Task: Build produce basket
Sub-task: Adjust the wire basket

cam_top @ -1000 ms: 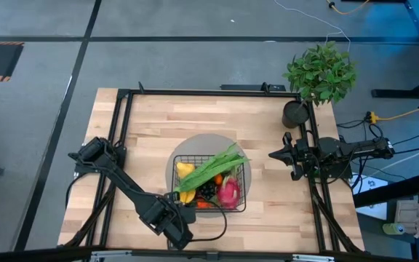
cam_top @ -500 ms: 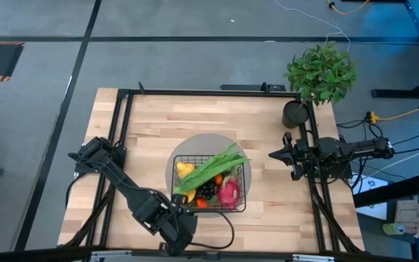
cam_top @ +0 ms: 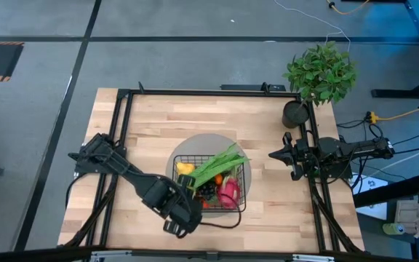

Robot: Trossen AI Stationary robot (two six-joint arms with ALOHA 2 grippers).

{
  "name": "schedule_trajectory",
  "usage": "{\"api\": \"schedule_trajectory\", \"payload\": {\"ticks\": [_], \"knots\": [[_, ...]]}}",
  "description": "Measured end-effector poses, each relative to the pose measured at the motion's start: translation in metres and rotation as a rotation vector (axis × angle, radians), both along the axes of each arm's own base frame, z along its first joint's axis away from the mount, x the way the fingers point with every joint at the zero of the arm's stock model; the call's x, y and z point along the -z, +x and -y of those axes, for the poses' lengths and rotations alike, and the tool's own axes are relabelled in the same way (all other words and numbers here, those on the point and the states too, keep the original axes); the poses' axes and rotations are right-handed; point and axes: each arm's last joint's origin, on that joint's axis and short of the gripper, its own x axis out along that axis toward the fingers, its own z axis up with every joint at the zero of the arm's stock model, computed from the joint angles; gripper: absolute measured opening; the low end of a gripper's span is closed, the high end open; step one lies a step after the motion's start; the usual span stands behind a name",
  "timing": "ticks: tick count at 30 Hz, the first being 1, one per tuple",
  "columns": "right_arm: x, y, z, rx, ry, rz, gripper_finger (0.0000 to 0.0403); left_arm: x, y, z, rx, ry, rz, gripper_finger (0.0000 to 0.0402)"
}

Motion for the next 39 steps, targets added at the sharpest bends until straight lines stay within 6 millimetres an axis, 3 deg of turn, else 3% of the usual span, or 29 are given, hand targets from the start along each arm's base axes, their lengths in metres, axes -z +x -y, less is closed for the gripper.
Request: {"api": "schedule_trajectory", "payload": {"ticks": [4, 9, 14, 17, 24, 28, 35, 39], "knots": [[0.000, 0.000, 0.000, 0.000, 0.000, 0.000, 0.0005, -0.022, -0.011, -0.017, -0.023, 0.068, 0.066, 0.0163], [0.000, 0.000, 0.000, 0.000, 0.000, 0.001, 0.0005, -0.059, -0.040, -0.043, -0.125, 0.179, 0.186, 0.0163], [0.000, 0.000, 0.000, 0.000, 0.000, 0.000, 0.0005, -0.077, -0.067, -0.070, -0.233, 0.214, 0.259, 0.0163], [0.000, 0.000, 0.000, 0.000, 0.000, 0.000, 0.0005, -0.078, -0.083, -0.087, -0.260, 0.209, 0.268, 0.0163], [0.000, 0.000, 0.000, 0.000, 0.000, 0.000, 0.0005, -0.060, -0.116, -0.120, -0.326, 0.125, 0.390, 0.0163], [0.000, 0.000, 0.000, 0.000, 0.000, 0.000, 0.0005, -0.044, -0.132, -0.130, -0.280, 0.059, 0.463, 0.0163], [0.000, 0.000, 0.000, 0.000, 0.000, 0.000, 0.0005, -0.011, -0.157, -0.148, -0.273, -0.066, 0.612, 0.0163], [0.000, 0.000, 0.000, 0.000, 0.000, 0.000, 0.0005, 0.017, -0.164, -0.155, -0.266, -0.116, 0.756, 0.0163]]}}
